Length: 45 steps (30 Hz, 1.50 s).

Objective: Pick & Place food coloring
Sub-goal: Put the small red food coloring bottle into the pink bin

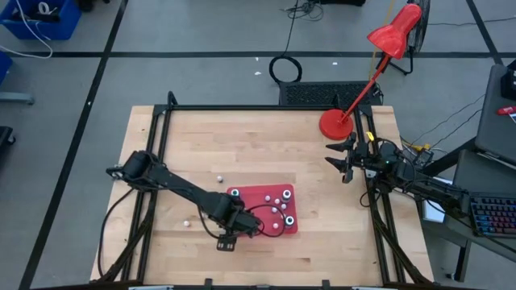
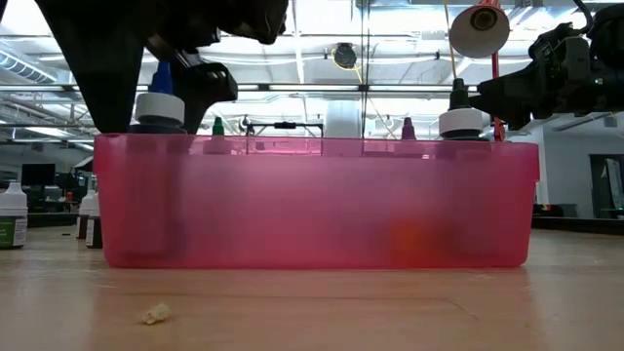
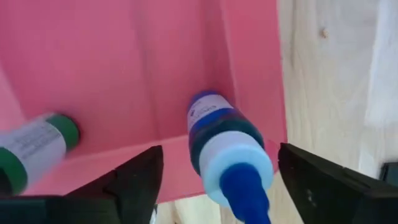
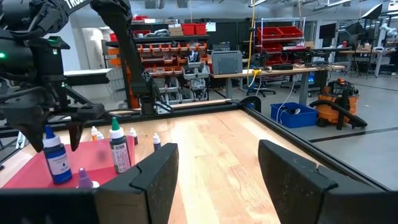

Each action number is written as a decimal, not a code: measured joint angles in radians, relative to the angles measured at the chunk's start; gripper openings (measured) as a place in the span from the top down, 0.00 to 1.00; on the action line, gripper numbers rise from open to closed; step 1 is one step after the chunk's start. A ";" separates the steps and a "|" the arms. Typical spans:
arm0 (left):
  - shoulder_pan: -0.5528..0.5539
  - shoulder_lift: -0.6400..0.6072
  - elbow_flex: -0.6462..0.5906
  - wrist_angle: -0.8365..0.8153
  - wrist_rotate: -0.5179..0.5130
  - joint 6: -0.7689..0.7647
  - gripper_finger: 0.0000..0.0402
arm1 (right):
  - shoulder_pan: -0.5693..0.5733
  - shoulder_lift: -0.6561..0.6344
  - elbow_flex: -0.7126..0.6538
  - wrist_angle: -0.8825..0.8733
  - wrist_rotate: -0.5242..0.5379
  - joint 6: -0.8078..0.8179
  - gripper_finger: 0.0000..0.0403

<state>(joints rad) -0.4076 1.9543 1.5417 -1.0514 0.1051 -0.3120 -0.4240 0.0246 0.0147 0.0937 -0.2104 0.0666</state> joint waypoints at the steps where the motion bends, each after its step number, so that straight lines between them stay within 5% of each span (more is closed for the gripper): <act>1: 0.004 -0.004 0.000 0.000 0.002 0.011 0.20 | 0.000 0.000 0.000 0.000 0.000 0.000 0.48; 7: 0.039 -0.114 0.000 -0.003 -0.021 0.010 0.16 | 0.000 0.000 0.000 0.000 0.000 0.000 0.48; 14: 0.040 -0.327 0.001 -0.134 -0.399 -0.024 0.15 | 0.000 0.000 0.000 0.000 0.000 0.000 0.48; 18: 0.097 -0.407 -0.023 -0.236 -0.475 -0.130 0.15 | 0.000 0.000 0.000 0.000 0.000 0.000 0.48; 26: 0.275 -0.484 -0.285 -0.129 -0.433 -0.097 0.15 | 0.000 0.000 0.000 0.000 0.000 0.000 0.48; 32: 0.396 -0.484 -0.484 0.096 -0.232 0.044 0.18 | 0.000 0.000 -0.001 0.000 0.000 0.000 0.48; 45: 0.514 -0.485 -0.680 0.341 -0.156 0.115 0.30 | 0.000 0.000 -0.001 0.000 0.000 0.000 0.48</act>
<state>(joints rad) 0.1065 1.4693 0.8614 -0.7108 -0.0509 -0.1968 -0.4237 0.0246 0.0139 0.0940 -0.2104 0.0664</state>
